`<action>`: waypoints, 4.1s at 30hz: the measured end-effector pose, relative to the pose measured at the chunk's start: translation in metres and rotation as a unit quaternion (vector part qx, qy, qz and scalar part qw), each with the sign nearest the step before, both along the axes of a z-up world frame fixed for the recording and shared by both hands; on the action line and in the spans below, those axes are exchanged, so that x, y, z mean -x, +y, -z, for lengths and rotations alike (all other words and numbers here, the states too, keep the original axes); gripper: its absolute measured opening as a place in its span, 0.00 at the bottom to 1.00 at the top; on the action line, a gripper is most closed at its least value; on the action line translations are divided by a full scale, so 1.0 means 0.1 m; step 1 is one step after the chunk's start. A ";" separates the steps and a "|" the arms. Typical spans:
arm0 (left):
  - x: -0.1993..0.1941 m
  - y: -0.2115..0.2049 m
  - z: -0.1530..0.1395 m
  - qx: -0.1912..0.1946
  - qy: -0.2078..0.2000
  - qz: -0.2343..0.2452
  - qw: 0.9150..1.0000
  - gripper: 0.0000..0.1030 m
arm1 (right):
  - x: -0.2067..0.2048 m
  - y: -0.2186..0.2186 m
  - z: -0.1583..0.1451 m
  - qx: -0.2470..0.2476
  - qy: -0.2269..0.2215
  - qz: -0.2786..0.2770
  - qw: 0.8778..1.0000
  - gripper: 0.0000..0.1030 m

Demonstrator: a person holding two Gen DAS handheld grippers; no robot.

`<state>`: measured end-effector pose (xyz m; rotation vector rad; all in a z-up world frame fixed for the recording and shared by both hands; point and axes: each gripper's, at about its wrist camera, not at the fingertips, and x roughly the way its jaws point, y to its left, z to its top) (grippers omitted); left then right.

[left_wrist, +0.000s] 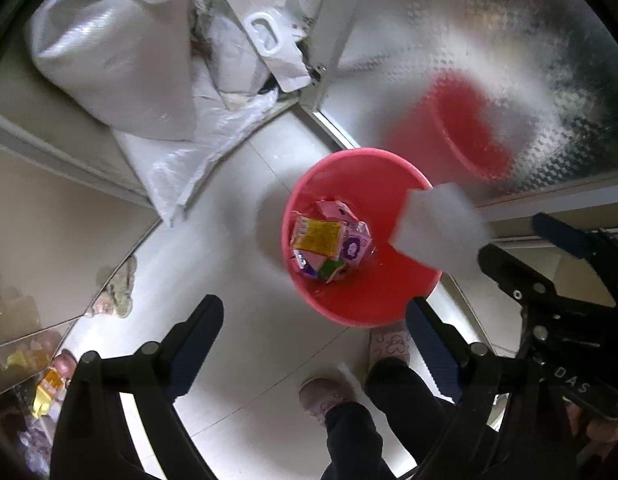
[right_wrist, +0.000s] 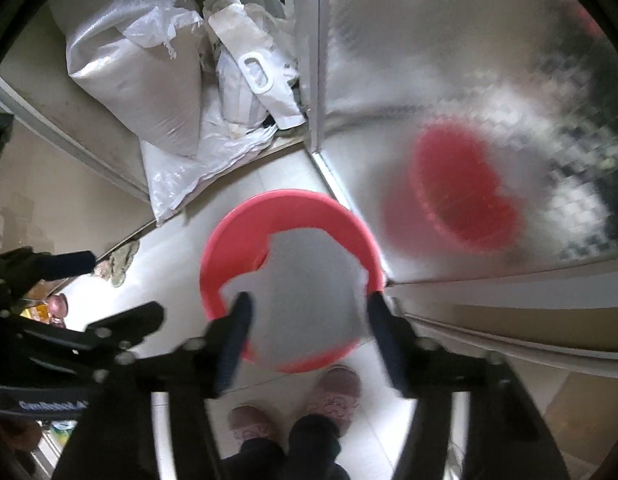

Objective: Collect trash
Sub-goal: 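Open the left tool over the bucket while the right tool releases the tissue, then raise both tools back up to the counter beside the sink, then grasp the orange plastic jar with the left tool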

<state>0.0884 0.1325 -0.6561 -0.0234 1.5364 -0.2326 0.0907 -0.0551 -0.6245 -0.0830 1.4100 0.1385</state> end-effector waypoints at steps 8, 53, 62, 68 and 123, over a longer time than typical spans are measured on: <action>0.14 0.10 -0.88 -0.013 -0.026 -0.009 1.000 0.88 | 0.12 0.03 -0.74 0.009 -0.015 -0.017 1.000 0.71; -1.07 -0.76 -5.79 -0.003 -0.285 0.072 0.956 0.89 | -0.35 -0.90 -5.46 -0.030 -0.275 0.060 0.959 0.99; -1.86 -0.87 -5.90 -0.008 -0.292 0.082 0.953 0.89 | -0.94 -1.04 -5.49 -0.037 -0.270 0.072 0.959 0.99; -2.62 -0.92 -5.81 0.014 -0.275 0.120 0.954 0.89 | -1.49 -1.06 -5.46 -0.030 -0.272 0.096 0.957 0.99; -5.48 -1.23 -4.11 0.040 -0.096 0.238 0.966 0.51 | -3.98 -1.16 -3.98 -0.004 -0.062 0.273 0.960 0.99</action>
